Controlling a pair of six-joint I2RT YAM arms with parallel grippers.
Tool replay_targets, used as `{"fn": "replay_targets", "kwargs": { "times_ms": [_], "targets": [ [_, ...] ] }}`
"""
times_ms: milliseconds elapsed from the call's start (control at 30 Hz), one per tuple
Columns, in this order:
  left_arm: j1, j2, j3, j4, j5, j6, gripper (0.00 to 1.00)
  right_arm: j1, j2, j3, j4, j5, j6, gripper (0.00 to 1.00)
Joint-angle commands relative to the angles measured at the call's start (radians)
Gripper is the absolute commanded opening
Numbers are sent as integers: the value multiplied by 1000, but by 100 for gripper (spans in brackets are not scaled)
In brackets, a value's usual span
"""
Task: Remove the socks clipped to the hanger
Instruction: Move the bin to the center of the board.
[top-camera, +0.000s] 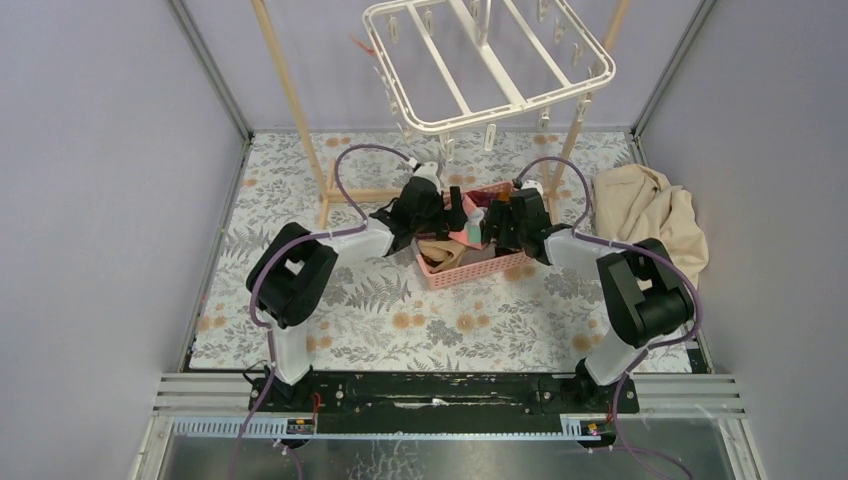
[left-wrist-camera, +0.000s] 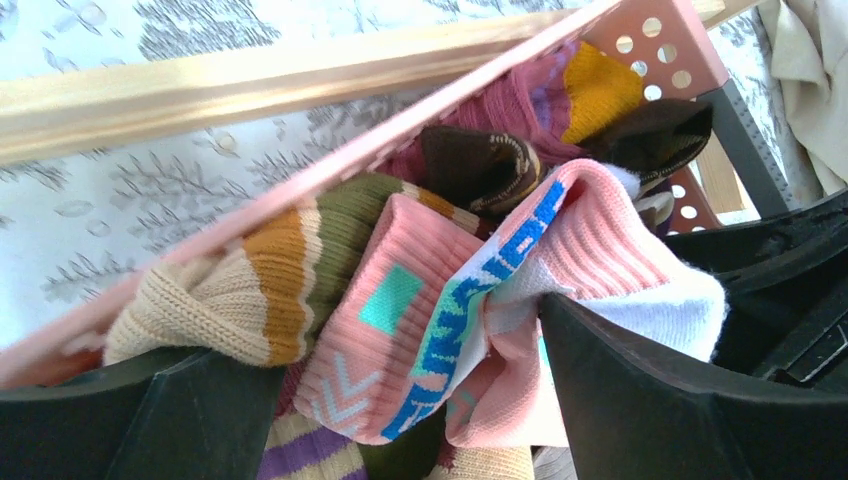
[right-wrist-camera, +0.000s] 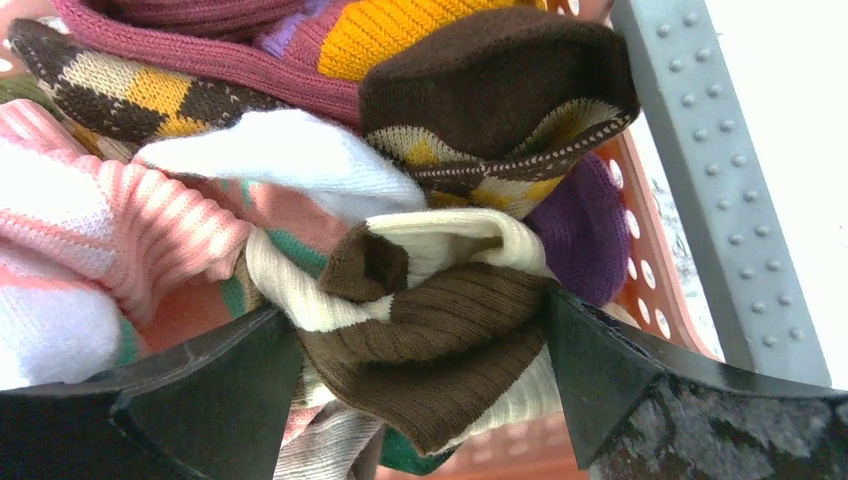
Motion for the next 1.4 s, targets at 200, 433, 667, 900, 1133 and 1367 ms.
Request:
{"fn": "replay_targets", "kwargs": {
  "times_ms": [200, 433, 667, 900, 1133, 1367],
  "targets": [
    [130, 72, 111, -97, -67, 126, 99, -48, 130, 55, -32, 1, 63, 91],
    [132, -58, 5, -107, -29, 94, 99, -8, -58, -101, -35, -52, 101, 91],
    [115, -203, -56, -166, -10, 79, 99, 49, -258, -228, -94, -37, 120, 92],
    [114, -371, -75, -260, -29, 89, 99, 47, -430, -164, -197, 13, 54, 99],
    [116, -602, -107, -334, -63, 127, 99, 36, -608, -50, -279, 27, -106, 100],
    [182, -820, -174, -350, -130, 185, 99, -102, -772, -143, -167, 125, -161, 100]
  ]
}}
